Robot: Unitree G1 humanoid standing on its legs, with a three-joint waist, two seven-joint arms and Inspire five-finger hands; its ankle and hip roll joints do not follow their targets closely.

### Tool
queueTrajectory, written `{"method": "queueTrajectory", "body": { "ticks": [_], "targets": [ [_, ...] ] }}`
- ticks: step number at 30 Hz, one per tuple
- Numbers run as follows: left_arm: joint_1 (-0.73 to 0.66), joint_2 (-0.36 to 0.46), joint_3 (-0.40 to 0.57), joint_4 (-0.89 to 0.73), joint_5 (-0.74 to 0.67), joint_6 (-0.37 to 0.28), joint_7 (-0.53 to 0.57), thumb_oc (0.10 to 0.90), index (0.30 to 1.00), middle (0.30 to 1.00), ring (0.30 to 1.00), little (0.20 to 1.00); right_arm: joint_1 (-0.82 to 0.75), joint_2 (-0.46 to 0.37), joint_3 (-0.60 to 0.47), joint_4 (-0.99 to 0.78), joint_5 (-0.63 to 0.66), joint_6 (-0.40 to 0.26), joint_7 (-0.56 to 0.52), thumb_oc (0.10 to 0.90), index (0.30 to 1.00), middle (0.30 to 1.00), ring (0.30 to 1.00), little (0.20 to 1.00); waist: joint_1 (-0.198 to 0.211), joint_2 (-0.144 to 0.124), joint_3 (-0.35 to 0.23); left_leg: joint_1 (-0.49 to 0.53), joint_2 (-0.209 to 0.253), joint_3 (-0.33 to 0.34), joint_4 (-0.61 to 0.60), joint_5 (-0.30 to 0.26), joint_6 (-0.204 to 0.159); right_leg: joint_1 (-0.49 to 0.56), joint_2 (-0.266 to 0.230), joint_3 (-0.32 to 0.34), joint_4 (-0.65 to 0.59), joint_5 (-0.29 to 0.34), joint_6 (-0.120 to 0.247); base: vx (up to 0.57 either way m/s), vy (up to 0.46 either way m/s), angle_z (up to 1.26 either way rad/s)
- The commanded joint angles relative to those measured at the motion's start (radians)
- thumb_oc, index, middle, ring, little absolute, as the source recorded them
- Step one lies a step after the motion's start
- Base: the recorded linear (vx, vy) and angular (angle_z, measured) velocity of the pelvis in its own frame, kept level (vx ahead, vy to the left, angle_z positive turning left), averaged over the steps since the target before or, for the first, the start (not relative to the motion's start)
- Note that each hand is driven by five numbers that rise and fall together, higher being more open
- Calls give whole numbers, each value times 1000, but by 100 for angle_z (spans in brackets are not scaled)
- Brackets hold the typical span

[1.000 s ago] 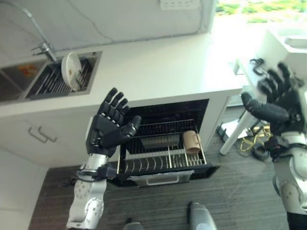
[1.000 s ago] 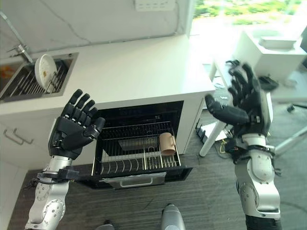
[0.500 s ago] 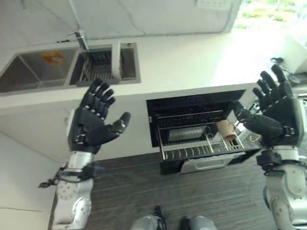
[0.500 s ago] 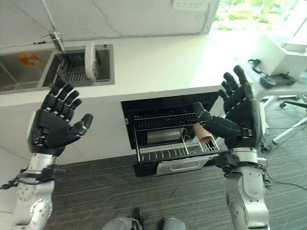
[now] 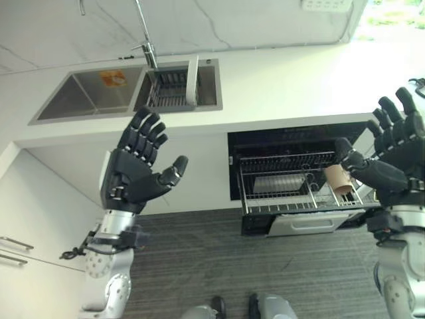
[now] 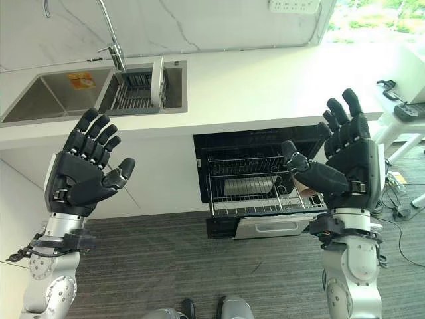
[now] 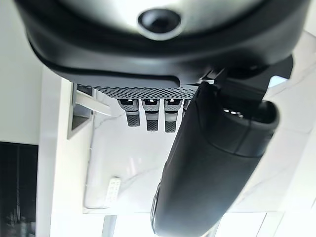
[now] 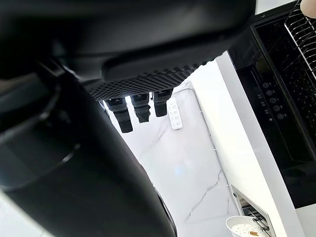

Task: Place the dishes in the dishwasher.

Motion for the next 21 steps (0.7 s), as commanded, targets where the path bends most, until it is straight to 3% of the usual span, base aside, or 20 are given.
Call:
{"method": "queueTrajectory", "body": {
  "ticks": [1,2,3,4,7,9,12,14,17,21],
  "targets": [
    [-71,18,29,-98,-97,-60,-52,800,900,900,900,900,-115,-39,-63,-17,0,-76,-9,800,900,900,900,900,-27,-21,-19,-27,182,145,154,-32,-1,130,15,-99,-184,29,74,86,160,76],
    [-67,13,28,-95,-151,-54,-62,800,900,900,900,900,-124,-41,-62,-6,-13,-64,-5,800,900,900,900,900,-32,-11,-15,-27,204,162,115,-20,-1,136,12,-100,-184,23,77,136,303,82],
    [-57,1,26,-86,-213,-65,-70,800,900,900,900,900,-135,-49,-52,8,-23,-50,0,800,900,900,900,900,-32,17,-10,-62,240,137,73,-32,-6,150,25,-92,-184,8,87,147,324,69],
    [-54,-5,24,-85,-230,-70,-72,800,900,900,900,900,-136,-53,-50,12,-23,-46,3,800,900,900,900,900,-33,28,-13,-80,251,121,73,-38,-9,149,30,-90,-184,5,90,142,337,28],
    [-38,-20,23,-83,-242,-83,-90,800,900,900,900,900,-141,-88,-46,14,1,-33,-1,800,900,900,900,900,-11,70,-28,-193,338,-24,73,13,-64,157,58,-52,-184,-17,101,237,316,-13],
    [-25,-26,22,-80,-249,-93,-113,800,900,900,900,900,-146,-99,-47,11,3,-24,-7,800,900,900,900,900,-5,83,-35,-209,347,-56,73,21,-75,174,59,-44,-184,-33,102,265,279,-36],
    [-10,-33,34,-87,-318,-88,-162,800,900,900,900,900,-139,-100,-52,1,-1,-1,-13,800,900,900,900,900,-2,87,-49,-197,351,-33,73,-28,-62,201,28,-53,-184,-46,117,279,345,-38],
    [-15,-26,41,-94,-324,-96,-172,800,900,900,900,900,-126,-88,-57,-7,-2,9,-6,800,900,900,900,900,-6,90,-58,-179,343,-8,73,-45,-50,218,1,-63,-184,-42,139,272,360,-16],
    [-63,0,41,-113,-301,-76,-160,800,900,900,900,900,-110,-58,-59,-27,23,8,2,800,900,900,900,900,-3,74,-69,-154,279,-15,73,-87,-12,237,-49,-60,-184,-18,191,272,354,8],
    [-97,19,26,-130,-209,-66,-164,800,900,900,900,900,-100,-29,-62,-49,14,-14,-30,800,900,900,900,900,-4,60,-75,-127,201,-51,73,-131,39,244,-76,-61,-184,111,209,205,263,17]
  ]
}}
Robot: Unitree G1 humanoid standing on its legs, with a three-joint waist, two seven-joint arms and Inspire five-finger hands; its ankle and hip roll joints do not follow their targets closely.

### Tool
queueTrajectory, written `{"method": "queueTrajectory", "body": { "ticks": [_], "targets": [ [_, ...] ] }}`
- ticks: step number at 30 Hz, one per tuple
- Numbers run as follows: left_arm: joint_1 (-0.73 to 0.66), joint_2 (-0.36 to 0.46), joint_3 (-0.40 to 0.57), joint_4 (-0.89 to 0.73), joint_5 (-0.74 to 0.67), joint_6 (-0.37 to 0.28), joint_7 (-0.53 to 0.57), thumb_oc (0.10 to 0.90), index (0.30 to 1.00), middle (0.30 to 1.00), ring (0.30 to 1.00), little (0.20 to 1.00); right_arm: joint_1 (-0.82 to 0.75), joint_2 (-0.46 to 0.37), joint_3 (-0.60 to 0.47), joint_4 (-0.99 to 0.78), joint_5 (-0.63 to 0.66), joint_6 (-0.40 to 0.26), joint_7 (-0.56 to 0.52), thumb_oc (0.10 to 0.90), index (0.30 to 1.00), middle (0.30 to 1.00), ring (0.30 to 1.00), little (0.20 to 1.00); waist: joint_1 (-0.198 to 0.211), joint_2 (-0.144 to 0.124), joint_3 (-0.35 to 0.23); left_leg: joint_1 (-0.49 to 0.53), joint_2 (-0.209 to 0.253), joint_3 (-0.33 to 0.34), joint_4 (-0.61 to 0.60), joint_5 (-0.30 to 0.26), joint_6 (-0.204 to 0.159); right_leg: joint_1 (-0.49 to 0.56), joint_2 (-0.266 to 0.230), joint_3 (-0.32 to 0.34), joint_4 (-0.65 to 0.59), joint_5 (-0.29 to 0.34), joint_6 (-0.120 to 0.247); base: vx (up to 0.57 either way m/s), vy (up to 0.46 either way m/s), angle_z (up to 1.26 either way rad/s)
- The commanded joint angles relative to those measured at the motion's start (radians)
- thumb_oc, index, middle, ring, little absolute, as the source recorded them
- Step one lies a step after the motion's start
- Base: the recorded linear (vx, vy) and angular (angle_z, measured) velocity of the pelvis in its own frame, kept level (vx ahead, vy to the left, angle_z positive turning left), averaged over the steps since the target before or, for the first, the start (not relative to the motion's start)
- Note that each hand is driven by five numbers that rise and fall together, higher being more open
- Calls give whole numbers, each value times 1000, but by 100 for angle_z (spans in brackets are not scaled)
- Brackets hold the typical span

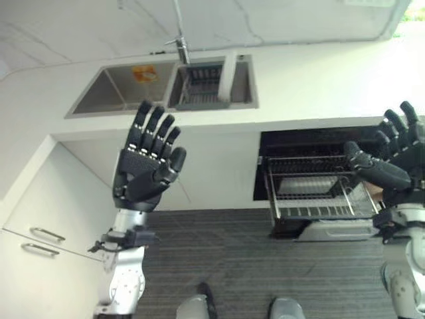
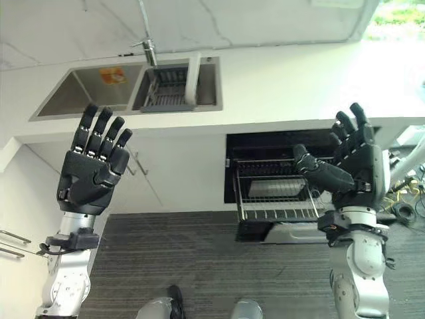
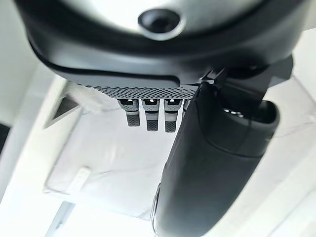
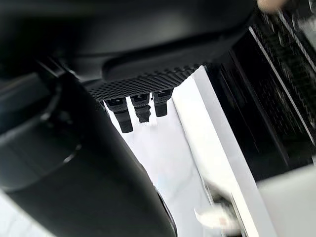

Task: Place the dishes in the dishwasher.

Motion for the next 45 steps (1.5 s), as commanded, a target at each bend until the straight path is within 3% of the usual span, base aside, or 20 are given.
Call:
{"method": "queueTrajectory", "body": {
  "ticks": [1,4,8,9,10,13,14,15,17,22,26,28,29,30,31,32,35,38,42,45],
  "targets": [
    [-30,77,60,-159,85,-82,-36,800,900,900,900,900,-79,-27,-27,-97,11,-113,-10,800,900,900,900,900,-8,4,-84,-12,28,-101,-14,-102,-46,137,71,-54,-76,86,18,200,272,16],
    [-60,97,50,-155,127,-62,-47,800,900,900,900,900,-58,3,-26,-94,-26,-110,-13,800,900,900,900,900,-15,15,-81,16,-12,-122,-14,-128,-6,120,74,-51,58,191,11,221,305,27],
    [-69,96,38,-168,209,-54,-9,800,900,900,900,900,-50,20,-2,-80,-34,-121,-6,800,900,900,900,900,-18,28,-70,46,-37,-128,-14,-148,22,36,88,-45,310,214,-10,166,234,35],
    [-74,102,33,-169,209,-51,0,800,900,900,900,900,-54,17,2,-79,-34,-118,-11,800,900,900,900,900,-21,24,-68,44,-44,-130,-14,-146,22,19,123,-38,287,181,-17,232,56,-18],
    [-84,115,30,-167,183,-28,3,800,900,900,900,900,-59,5,-4,-75,-45,-97,-26,800,900,900,900,900,-31,9,-70,43,-69,-144,-14,-142,22,2,210,-48,180,129,-26,242,-33,-25],
    [-81,125,46,-155,141,-16,-18,800,900,900,900,900,-50,-18,-31,-60,2,-114,-20,800,900,900,900,900,-56,-3,-56,73,-68,-139,-14,-165,6,-32,199,-93,-76,125,-36,244,-147,-12],
    [-79,124,48,-154,142,-18,-19,800,900,900,900,900,-47,-21,-36,-59,11,-118,-17,800,900,900,900,900,-61,-7,-53,78,-69,-136,-14,-170,4,-45,192,-89,-76,119,-35,245,-256,-5],
    [-68,120,53,-153,143,-20,-21,800,900,900,900,900,-26,-21,-52,-54,29,-123,13,800,900,900,900,900,-96,-30,-47,116,-92,-127,-14,-212,2,-164,142,-29,-76,153,-14,279,-277,-12],
    [-65,113,46,-158,151,-16,-19,800,900,900,900,900,-25,-15,-41,-59,30,-119,20,800,900,900,900,900,-110,-32,-47,142,-97,-127,-14,-235,8,-213,132,-15,-76,176,-6,295,-282,18],
    [-56,104,38,-165,123,0,-15,800,900,900,900,900,-41,-3,-18,-52,11,-101,11,800,900,900,900,900,-113,-31,-76,176,-96,-124,-14,-268,16,-199,149,3,-76,140,-7,271,-292,3],
    [-60,86,30,-175,80,14,-33,800,900,900,900,900,-72,-16,-4,-47,24,-52,20,800,900,900,900,900,-110,-27,-96,230,-79,-115,-14,-270,-7,-162,171,-6,-76,102,-42,246,-264,20],
    [-64,78,22,-174,70,17,-39,800,900,900,900,900,-77,-25,-6,-49,8,-51,18,800,900,900,900,900,-111,-27,-99,258,-70,-101,-14,-247,-22,-148,172,-14,-76,92,-57,151,-147,7],
    [-64,72,20,-174,67,18,-44,800,900,900,900,900,-77,-29,-7,-50,4,-50,20,800,900,900,900,900,-110,-28,-99,278,-63,-88,-14,-203,-35,-137,174,-17,-76,83,-68,157,-154,15],
    [-62,65,16,-176,64,22,-51,800,900,900,900,900,-75,-32,-10,-52,-5,-48,22,800,900,900,900,900,-106,-33,-100,298,-57,-63,-14,-105,-62,-117,174,-20,-76,69,-83,180,-199,12],
    [-61,60,14,-178,61,26,-59,800,900,900,900,900,-73,-34,-13,-53,-10,-51,24,800,900,900,900,900,-96,-43,-92,282,-53,-50,3,-38,-82,-95,170,-21,-76,58,-93,159,-182,12],
    [-59,56,12,-179,61,29,-66,800,900,900,900,900,-73,-36,-16,-53,-16,-55,25,800,900,900,900,900,-88,-49,-85,250,-45,-42,31,-17,-88,-79,166,-21,-76,53,-97,119,-123,9],
    [-44,48,17,-180,58,24,-83,800,900,900,900,900,-79,-42,-26,-47,-27,-42,30,800,900,900,900,900,-76,-52,-73,192,-36,-23,9,-35,-77,-58,155,-5,-76,38,-90,130,31,3],
    [-19,55,33,-176,47,-1,-77,800,900,900,900,900,-102,-60,-14,-31,-3,-17,55,800,900,900,900,900,-67,-23,-68,129,-8,-43,-14,-105,-69,-55,170,13,-76,21,-74,135,170,-10],
    [1,49,45,-170,35,-7,-73,800,900,900,900,900,-103,-73,-11,-31,11,-8,57,800,900,900,900,900,-44,1,-74,36,14,-126,-14,-97,-94,-33,187,37,-76,-15,-65,221,199,-36],
    [-3,40,40,-165,48,1,-80,800,900,900,900,900,-96,-76,-15,-44,15,0,53,800,900,900,900,900,-43,1,-83,36,19,-128,-14,-112,-94,-22,167,29,-76,-27,-54,222,206,-24]
  ]
}}
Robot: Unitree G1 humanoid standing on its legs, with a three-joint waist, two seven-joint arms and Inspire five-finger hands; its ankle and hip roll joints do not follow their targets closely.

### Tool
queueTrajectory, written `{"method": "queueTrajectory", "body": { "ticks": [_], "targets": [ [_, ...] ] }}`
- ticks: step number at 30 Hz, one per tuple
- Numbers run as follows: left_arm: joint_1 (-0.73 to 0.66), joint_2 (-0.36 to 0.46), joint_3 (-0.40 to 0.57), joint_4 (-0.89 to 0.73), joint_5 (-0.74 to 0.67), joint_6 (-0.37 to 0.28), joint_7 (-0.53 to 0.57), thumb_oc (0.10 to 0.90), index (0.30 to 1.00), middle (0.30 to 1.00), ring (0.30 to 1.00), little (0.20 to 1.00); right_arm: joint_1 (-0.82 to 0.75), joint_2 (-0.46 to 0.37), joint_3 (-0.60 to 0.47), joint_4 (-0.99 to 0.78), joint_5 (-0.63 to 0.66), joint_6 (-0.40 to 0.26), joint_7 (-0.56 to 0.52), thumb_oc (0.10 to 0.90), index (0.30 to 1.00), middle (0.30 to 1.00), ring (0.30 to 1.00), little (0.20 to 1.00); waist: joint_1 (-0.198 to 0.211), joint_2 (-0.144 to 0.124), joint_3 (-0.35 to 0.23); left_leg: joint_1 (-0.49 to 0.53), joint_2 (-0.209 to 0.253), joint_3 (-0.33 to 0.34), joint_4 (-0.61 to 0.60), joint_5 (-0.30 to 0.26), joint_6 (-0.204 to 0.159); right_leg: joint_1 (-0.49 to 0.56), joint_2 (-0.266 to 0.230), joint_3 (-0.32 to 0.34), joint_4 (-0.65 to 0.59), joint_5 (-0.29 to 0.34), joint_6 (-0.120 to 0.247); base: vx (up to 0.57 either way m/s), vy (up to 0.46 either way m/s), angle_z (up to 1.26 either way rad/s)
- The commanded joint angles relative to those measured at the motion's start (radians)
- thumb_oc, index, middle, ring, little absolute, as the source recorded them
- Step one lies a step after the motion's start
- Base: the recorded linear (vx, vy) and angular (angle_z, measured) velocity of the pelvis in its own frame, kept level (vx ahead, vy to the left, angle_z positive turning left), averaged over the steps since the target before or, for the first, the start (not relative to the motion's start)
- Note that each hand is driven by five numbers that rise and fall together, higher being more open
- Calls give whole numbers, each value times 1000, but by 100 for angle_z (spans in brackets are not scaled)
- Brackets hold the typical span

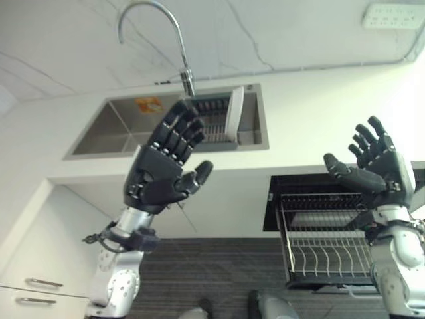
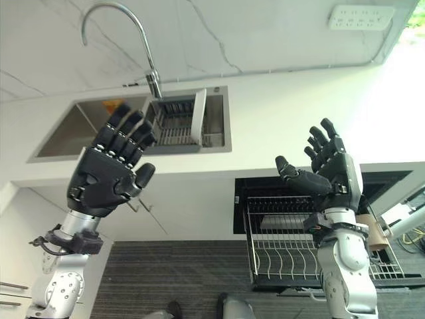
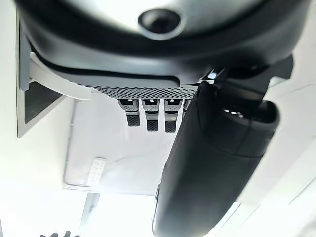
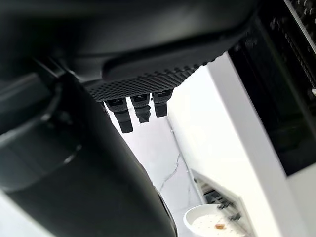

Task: Place the dishes in the dishwasher.

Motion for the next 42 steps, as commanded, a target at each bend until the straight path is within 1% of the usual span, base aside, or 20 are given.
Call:
{"method": "queueTrajectory", "body": {
  "ticks": [1,4,7,10,13,16,17,20,21,23,26,27,28,30,31,32,33,35,37,42],
  "targets": [
    [-58,11,62,-109,-29,-90,-18,800,900,900,900,900,-68,-45,-61,-126,19,-81,22,800,900,900,900,900,-7,-16,-45,4,-40,45,51,-50,6,142,-65,42,-184,27,163,222,239,-31],
    [-78,25,65,-108,-18,-75,-19,800,900,900,900,900,-32,-20,-78,-151,28,-104,29,800,900,900,900,900,-24,-20,-47,19,-57,56,51,-75,31,136,-91,39,-184,50,186,171,206,-11],
    [-96,43,62,-109,16,-83,-13,800,900,900,900,900,-21,6,-76,-155,24,-131,38,800,900,900,900,900,-33,-21,-42,31,-77,69,51,-93,64,141,-115,36,-184,74,202,135,243,-8],
    [-107,63,62,-106,27,-102,-4,800,900,900,900,900,-27,24,-60,-142,19,-139,44,800,900,900,900,900,-31,-14,-39,38,-93,71,51,-104,86,150,-127,33,-184,98,200,117,234,-8],
    [-115,71,62,-105,41,-116,-1,800,900,900,900,900,-39,41,-38,-129,-9,-147,43,800,900,900,900,900,-25,-9,-37,42,-110,60,51,-117,106,163,-127,28,-184,146,194,122,251,0],
    [-120,76,56,-109,42,-109,0,800,900,900,900,900,-47,39,-36,-121,-11,-151,23,800,900,900,900,900,-20,1,-37,42,-122,27,51,-120,126,196,-92,37,-184,200,186,99,186,1],
    [-123,70,51,-108,45,-102,-4,800,900,900,900,900,-47,43,-33,-116,-17,-155,10,800,900,900,900,900,-14,3,-34,44,-133,7,51,-119,137,197,-84,41,-120,228,184,78,157,-6],
    [-116,62,48,-111,49,-102,-6,800,900,900,900,900,-43,44,-25,-114,-25,-164,10,800,900,900,900,900,-1,5,-28,46,-145,-2,51,-117,150,172,-80,30,42,267,186,49,107,2],
    [-116,59,45,-111,53,-102,0,800,900,900,900,900,-45,45,-18,-115,-33,-162,6,800,900,900,900,900,-3,4,-25,50,-147,-3,51,-121,151,150,-74,34,66,265,185,49,33,-5],
    [-123,57,40,-111,50,-96,11,800,900,900,900,900,-49,38,-15,-119,-24,-149,4,800,900,900,900,900,-9,-2,-22,55,-156,-10,51,-126,150,117,-53,39,46,240,179,82,-46,-13],
    [-137,58,35,-96,25,-88,10,800,900,900,900,900,-54,26,-17,-105,8,-138,27,800,900,900,900,900,-36,-16,-16,82,-171,-26,51,-152,147,76,-42,38,-96,235,179,137,-147,-8],
    [-140,59,35,-94,19,-86,4,800,900,900,900,900,-55,20,-22,-100,32,-140,35,800,900,900,900,900,-51,-28,-12,99,-178,-27,51,-167,143,45,-43,49,-184,216,180,158,-232,11],
    [-138,61,28,-89,20,-96,-4,800,900,900,900,900,-47,17,-31,-95,57,-147,40,800,900,900,900,900,-74,-34,-6,117,-188,-40,51,-183,144,5,-40,91,-184,232,191,167,-236,18],
    [-134,56,21,-92,19,-99,-9,800,900,900,900,900,-44,21,-33,-87,79,-157,42,800,900,900,900,900,-83,-38,-6,128,-195,-48,51,-190,143,-1,-26,116,-184,217,197,137,-177,58],
    [-131,54,18,-98,12,-97,-11,800,900,900,900,900,-47,21,-32,-86,102,-151,40,800,900,900,900,900,-76,-41,-14,128,-197,-47,51,-187,140,11,-18,113,-184,179,192,189,-270,72],
    [-136,53,5,-103,-6,-97,-14,800,900,900,900,900,-60,17,-22,-84,123,-122,35,800,900,900,900,900,-66,-47,-29,131,-194,-37,51,-184,132,31,-16,113,-184,151,189,230,-300,56],
    [-143,52,4,-107,-11,-86,-19,800,900,900,900,900,-81,15,-8,-84,126,-96,22,800,900,900,900,900,-59,-51,-39,138,-190,-25,51,-189,130,39,-15,111,-184,140,184,217,-257,34],
    [-147,52,0,-111,-10,-78,-16,800,900,900,900,900,-103,13,3,-81,125,-77,19,800,900,900,900,900,-53,-52,-44,141,-188,-21,51,-191,129,44,-14,108,-184,132,180,99,-102,12],
    [-157,56,-9,-110,-6,-72,-10,800,900,900,900,900,-135,7,24,-66,92,-80,15,800,900,900,900,900,-43,-53,-50,145,-184,-12,51,-193,126,50,-19,98,-184,128,179,85,-89,-5],
    [-167,68,-32,-88,-23,-72,-15,800,900,900,900,900,-240,-66,62,2,113,-53,-17,800,900,900,900,900,-12,-64,-59,159,-175,-4,51,-202,115,48,-32,82,-184,128,182,76,-86,1]
  ]
}}
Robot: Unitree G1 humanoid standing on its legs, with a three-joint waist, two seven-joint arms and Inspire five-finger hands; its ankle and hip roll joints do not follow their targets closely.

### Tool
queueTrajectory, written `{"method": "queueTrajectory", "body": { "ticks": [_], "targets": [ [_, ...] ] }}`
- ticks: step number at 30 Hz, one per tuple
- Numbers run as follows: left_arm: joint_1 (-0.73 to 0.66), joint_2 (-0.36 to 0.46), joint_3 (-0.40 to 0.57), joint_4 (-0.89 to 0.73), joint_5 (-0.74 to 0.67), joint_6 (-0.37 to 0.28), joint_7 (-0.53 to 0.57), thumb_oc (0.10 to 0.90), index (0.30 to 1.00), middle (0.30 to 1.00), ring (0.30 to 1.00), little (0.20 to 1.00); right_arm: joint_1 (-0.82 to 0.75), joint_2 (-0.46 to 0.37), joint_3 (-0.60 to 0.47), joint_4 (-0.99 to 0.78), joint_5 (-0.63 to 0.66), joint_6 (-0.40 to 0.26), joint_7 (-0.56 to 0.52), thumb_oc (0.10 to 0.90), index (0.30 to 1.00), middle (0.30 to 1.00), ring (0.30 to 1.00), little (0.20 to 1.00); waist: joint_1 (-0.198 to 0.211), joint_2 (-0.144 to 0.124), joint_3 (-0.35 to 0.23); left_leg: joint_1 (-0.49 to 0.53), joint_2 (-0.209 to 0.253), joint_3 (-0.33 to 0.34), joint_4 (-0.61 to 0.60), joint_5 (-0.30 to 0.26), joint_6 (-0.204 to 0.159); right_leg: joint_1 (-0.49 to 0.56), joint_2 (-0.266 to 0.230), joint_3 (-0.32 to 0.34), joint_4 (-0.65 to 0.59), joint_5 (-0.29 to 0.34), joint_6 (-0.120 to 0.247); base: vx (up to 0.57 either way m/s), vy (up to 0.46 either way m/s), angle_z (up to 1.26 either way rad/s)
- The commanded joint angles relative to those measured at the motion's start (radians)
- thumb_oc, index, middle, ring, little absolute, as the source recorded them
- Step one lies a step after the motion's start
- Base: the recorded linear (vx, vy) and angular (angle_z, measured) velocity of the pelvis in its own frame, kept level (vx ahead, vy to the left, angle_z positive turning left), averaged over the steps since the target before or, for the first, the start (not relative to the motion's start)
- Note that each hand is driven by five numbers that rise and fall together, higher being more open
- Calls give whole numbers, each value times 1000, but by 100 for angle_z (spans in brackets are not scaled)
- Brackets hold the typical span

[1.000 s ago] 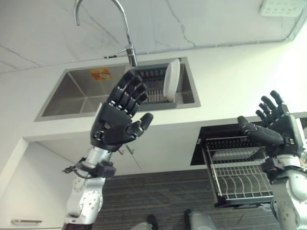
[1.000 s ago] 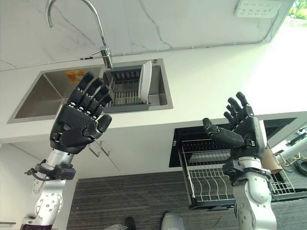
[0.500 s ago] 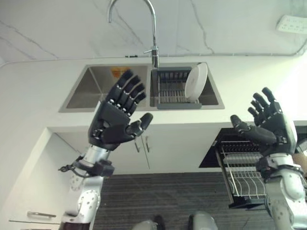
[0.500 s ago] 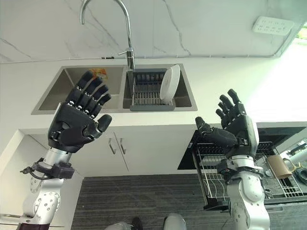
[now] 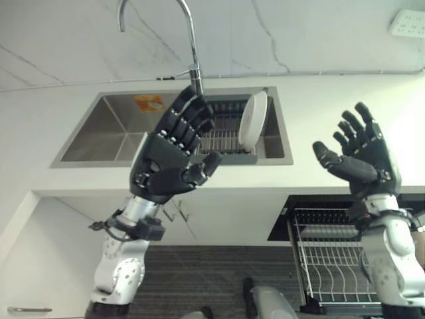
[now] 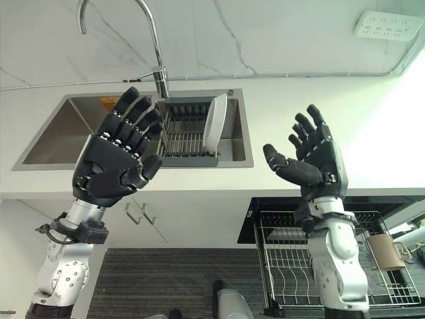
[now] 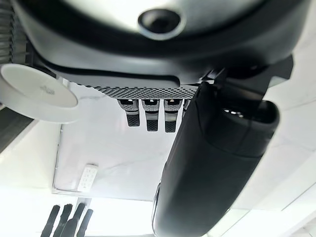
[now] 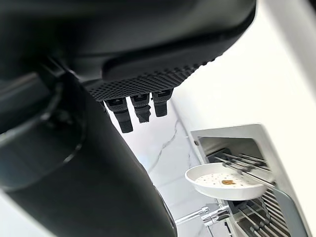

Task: Place the dishes in the dishwasher.

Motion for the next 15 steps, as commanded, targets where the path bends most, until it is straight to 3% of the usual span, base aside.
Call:
{"method": "queueTrajectory", "body": {
  "ticks": [1,15],
  "targets": [
    [-56,45,5,-65,-55,-77,-25,800,900,900,900,900,-105,-15,-15,4,23,-65,-32,800,900,900,900,900,27,-39,-95,0,-57,-1,81,-176,66,53,-56,-25,-63,-37,112,56,-63,8],
    [-75,75,-34,-15,-52,-88,-27,800,900,900,900,900,-286,-65,41,233,80,-2,-106,800,900,900,900,900,82,-53,-106,6,-49,-15,81,-180,55,71,-82,-71,-63,-42,109,18,-22,11]
  ]
}}
